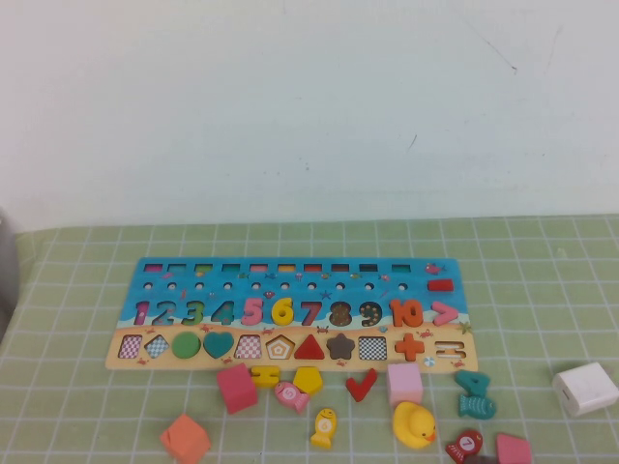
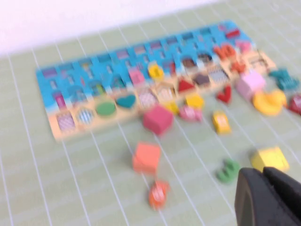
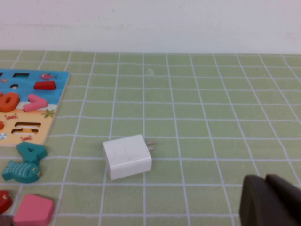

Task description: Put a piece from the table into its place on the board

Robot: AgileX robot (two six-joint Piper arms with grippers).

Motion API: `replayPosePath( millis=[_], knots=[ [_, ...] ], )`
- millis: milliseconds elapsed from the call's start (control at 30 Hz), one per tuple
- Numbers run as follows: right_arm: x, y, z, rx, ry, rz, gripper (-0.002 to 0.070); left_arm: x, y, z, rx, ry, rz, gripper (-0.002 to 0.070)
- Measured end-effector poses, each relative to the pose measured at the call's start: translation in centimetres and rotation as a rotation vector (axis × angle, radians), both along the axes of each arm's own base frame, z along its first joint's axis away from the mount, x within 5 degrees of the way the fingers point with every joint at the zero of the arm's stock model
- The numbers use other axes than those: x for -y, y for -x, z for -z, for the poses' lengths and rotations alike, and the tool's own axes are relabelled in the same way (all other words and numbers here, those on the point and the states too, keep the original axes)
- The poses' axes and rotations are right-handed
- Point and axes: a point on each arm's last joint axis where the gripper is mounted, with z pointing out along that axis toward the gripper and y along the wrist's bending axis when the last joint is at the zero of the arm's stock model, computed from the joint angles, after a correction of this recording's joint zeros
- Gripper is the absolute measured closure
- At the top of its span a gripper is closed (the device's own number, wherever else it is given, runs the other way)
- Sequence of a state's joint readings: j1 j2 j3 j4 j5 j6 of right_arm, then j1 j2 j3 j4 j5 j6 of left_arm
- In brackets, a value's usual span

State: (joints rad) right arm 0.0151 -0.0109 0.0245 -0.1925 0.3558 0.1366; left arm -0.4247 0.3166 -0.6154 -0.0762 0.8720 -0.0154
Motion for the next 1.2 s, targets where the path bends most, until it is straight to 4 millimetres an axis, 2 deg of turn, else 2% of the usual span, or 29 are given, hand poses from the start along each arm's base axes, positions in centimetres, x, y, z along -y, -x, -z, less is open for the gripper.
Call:
replayPosePath(
  millis=[200,433,567,700,900,1067,1200],
  knots=[
    [0.0,0.0,0.0,0.000,0.000,0.000,0.0678,-0.8,2.3,1.4,-0.139,-0.057,0.018,0.0676],
    [0.0,0.0,0.0,0.000,0.000,0.000,0.0678,-1.0,2.6,2.4,-0.216,-0.088,0.011,0.0675],
    [0.0,0.0,0.0,0.000,0.000,0.000,0.0678,-0.9,1.0,3.8,-0.102,-0.082,-0.027,0.0675],
    [0.0,0.0,0.0,0.000,0.000,0.000,0.0678,-0.7,-0.6,6.1,0.118,-0.013,-0.103,0.0676],
    [0.0,0.0,0.0,0.000,0.000,0.000,0.0678,-1.4,-1.1,8.8,0.387,0.062,-0.267,0.0675],
    [0.0,0.0,0.0,0.000,0.000,0.000,0.0678,-1.9,-1.4,12.7,0.358,0.032,-0.371,0.0675],
    [0.0,0.0,0.0,0.000,0.000,0.000,0.0678,-2.0,-1.5,13.8,0.320,0.023,-0.397,0.0676]
  ],
)
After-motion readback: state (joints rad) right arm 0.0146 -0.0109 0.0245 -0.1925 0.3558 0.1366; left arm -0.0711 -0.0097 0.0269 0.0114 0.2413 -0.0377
